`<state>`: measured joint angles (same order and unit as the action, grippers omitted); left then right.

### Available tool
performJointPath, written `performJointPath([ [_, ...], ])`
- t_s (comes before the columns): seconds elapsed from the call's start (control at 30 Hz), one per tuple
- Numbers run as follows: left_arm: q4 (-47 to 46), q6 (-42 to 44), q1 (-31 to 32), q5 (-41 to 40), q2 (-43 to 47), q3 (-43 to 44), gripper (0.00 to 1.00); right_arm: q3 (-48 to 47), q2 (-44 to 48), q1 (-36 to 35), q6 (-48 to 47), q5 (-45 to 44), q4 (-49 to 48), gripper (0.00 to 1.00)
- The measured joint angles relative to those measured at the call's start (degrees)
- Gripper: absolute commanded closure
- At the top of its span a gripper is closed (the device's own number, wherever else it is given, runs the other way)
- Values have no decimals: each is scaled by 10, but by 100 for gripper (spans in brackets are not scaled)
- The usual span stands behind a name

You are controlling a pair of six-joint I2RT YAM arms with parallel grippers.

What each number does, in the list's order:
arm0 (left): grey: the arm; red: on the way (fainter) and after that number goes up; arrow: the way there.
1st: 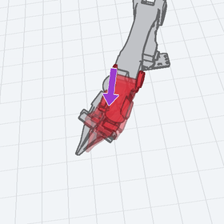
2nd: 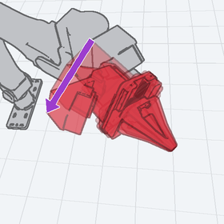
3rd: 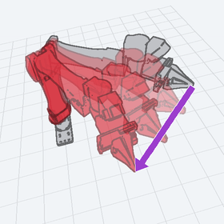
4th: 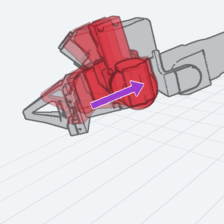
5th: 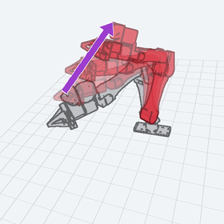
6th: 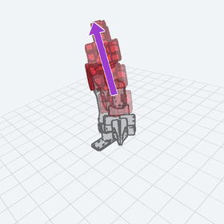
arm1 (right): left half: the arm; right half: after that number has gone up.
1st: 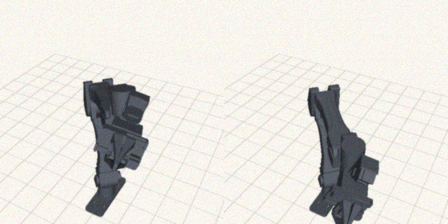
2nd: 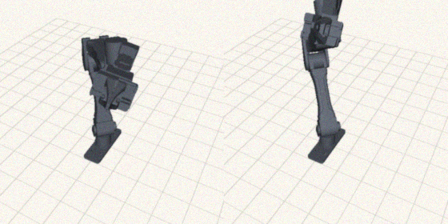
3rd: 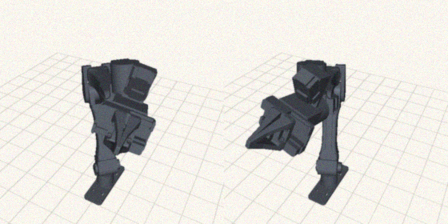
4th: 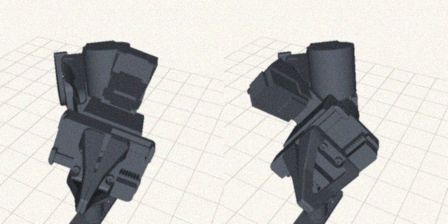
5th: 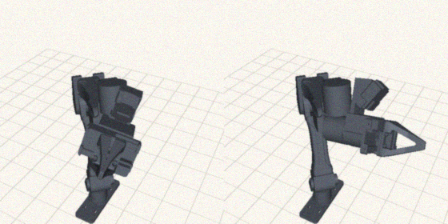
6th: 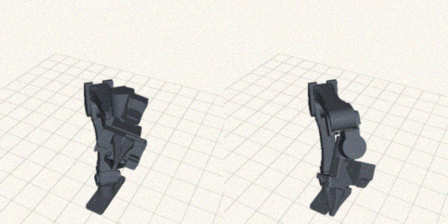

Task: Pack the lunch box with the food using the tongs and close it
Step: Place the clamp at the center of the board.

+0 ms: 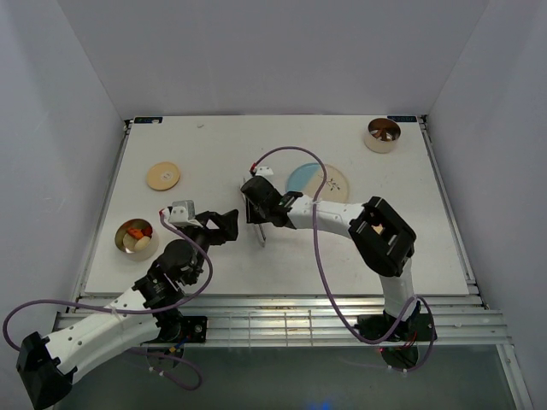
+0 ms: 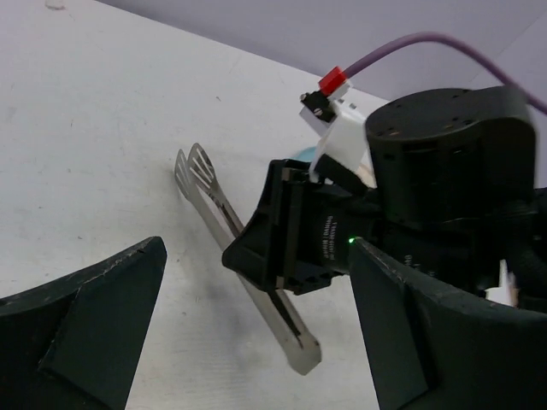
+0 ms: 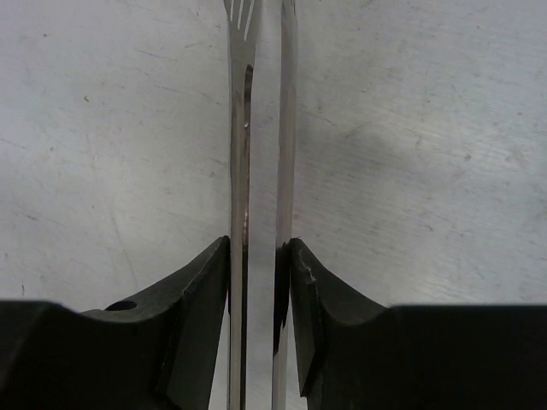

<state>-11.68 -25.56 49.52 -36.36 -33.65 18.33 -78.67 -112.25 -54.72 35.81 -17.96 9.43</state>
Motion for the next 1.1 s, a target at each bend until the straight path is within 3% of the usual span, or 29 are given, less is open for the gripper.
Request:
performJointPath([
  [0.3,-8,-4,0,-14,12,-1,2,-38,-59,-22,46,-38,0,53],
  [1.1,-8,-4,0,-23,22,-2,2,-23,-43,-42,88,-93,12,28],
])
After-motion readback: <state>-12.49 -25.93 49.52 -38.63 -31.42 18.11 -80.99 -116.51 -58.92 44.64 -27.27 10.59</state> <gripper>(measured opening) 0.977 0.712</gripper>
